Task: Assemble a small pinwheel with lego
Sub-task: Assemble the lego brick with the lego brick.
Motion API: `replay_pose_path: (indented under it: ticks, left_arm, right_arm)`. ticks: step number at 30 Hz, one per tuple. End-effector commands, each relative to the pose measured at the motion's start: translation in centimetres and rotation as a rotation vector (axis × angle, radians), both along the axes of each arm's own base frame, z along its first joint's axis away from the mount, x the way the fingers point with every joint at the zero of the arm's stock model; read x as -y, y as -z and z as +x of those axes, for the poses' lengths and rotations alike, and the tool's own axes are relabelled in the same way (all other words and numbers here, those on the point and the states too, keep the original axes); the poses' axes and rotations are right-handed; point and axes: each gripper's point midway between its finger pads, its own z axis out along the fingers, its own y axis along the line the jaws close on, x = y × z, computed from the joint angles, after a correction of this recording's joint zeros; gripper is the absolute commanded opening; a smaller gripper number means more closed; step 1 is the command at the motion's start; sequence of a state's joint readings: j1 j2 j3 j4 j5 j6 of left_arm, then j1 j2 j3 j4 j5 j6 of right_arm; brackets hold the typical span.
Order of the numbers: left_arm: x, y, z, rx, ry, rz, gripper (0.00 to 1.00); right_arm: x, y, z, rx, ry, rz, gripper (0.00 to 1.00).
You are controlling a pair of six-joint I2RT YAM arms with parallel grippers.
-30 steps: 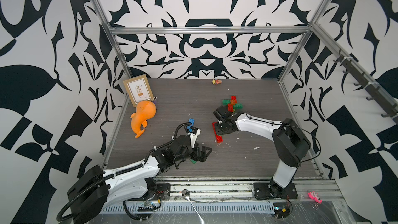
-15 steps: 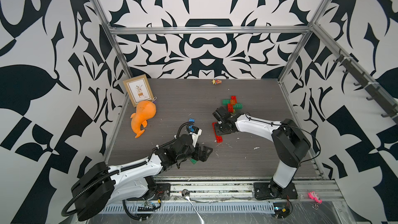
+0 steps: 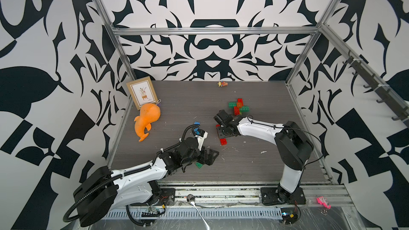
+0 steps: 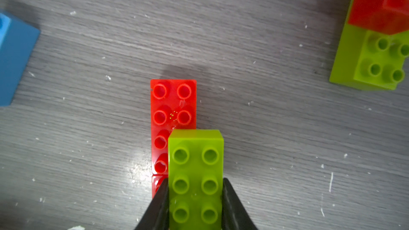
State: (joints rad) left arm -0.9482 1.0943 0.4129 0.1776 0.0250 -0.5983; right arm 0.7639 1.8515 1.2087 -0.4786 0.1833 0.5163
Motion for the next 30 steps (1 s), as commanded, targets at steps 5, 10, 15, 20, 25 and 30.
replay_pose_path:
  ticks: [5,10,15,20,25,30]
  left_arm:
    - [0.0,-1.2,0.6,0.014,-0.021,-0.019,1.00]
    - [-0.5,-1.2,1.1,0.015,-0.061,-0.021,1.00]
    - [-1.6,-1.8,2.5,0.018,-0.139,-0.048,1.00]
    - [-3.0,-1.9,3.8,0.016,-0.206,-0.033,1.00]
    - [-4.2,-2.0,4.7,0.031,-0.250,-0.021,1.00]
    - [-4.9,-2.0,5.3,0.051,-0.274,0.002,0.99]
  right_arm:
    - [2.4,4.7,-3.9,-0.169,-0.028,-0.118,0.00]
    - [2.3,1.7,-2.5,-0.085,-0.010,-0.075,0.00]
    - [3.6,0.0,-1.2,-0.057,0.034,-0.031,0.00]
    - [3.8,-1.2,-0.7,-0.038,0.035,0.006,0.09]
    - [3.9,-1.2,-0.6,-0.047,0.038,0.023,0.14]
    - [3.6,-1.7,-0.4,-0.040,0.032,0.046,0.24]
